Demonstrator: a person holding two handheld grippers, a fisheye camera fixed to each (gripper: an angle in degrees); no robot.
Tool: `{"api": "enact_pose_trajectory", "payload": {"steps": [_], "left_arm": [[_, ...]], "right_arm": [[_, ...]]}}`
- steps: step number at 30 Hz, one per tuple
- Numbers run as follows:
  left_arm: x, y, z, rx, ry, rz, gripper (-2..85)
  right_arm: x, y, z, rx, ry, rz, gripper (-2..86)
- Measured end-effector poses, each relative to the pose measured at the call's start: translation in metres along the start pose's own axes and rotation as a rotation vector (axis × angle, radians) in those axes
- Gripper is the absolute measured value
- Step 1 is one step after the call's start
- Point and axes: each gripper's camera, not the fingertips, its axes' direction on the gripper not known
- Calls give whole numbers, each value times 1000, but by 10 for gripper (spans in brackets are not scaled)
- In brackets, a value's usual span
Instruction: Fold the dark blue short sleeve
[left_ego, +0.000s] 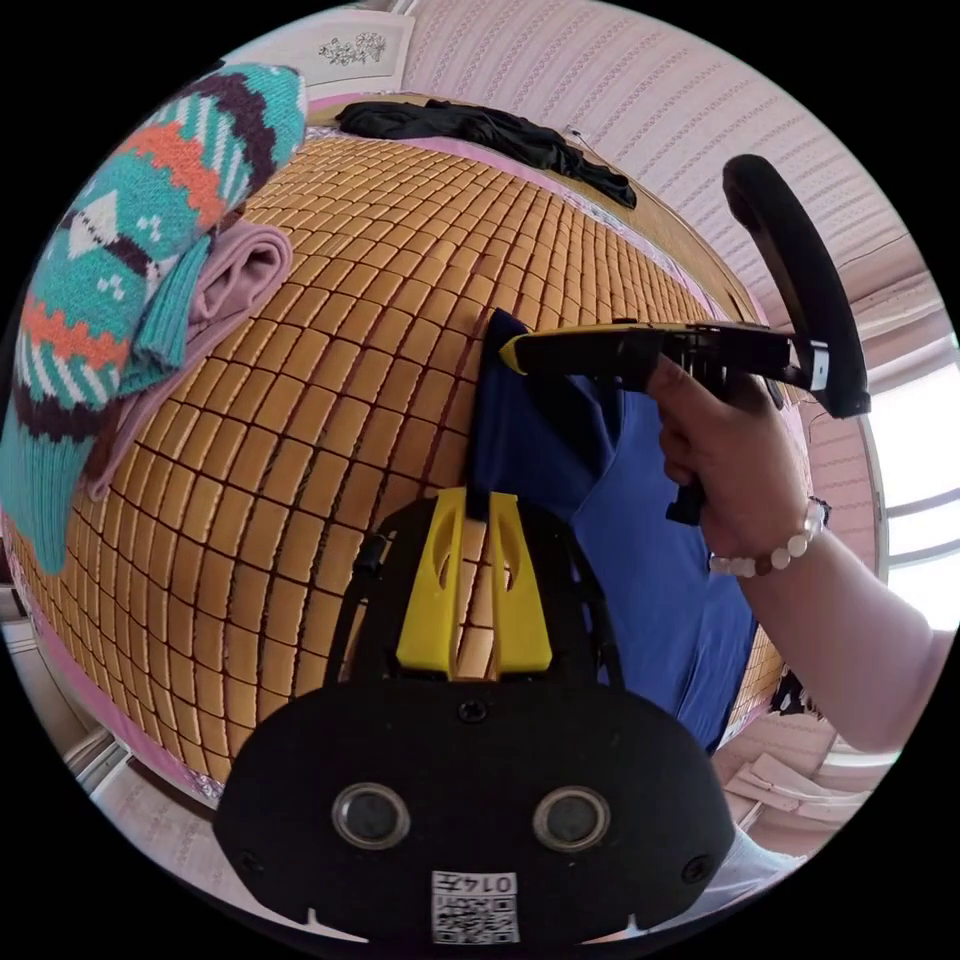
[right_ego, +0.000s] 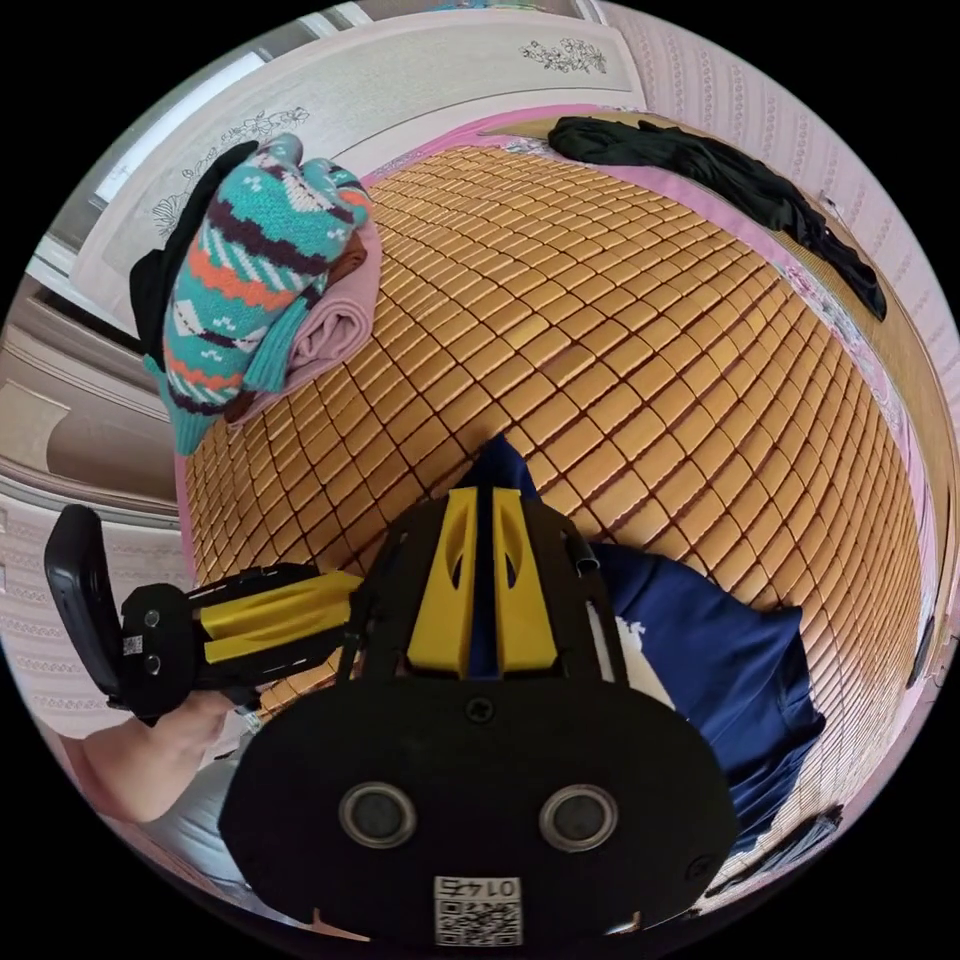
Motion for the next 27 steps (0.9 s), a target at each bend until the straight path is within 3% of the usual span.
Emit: {"api": "enact_pose_trajectory", "payload": {"steps": [6,15,20,24,27], "left_arm": [[-30,38,-18,58,27,-33,4],[-57,58,1,14,-20,-36,21],[-55,54,6,-30,-83,22,23],[-61,57,8,-20,-94,31,19],[-65,57,10,-26,-91,32,19]], "right_arm": [[-11,-33,-4,-14,-212,-46,-1],[-41,-56,-44,86,-160,-64,12],[-75,-80,-23,-47,-42,-129,87],[-92,-98,-16,-70,117,-150,64],[-94,-98,-19,-46,117,-177,62]]}}
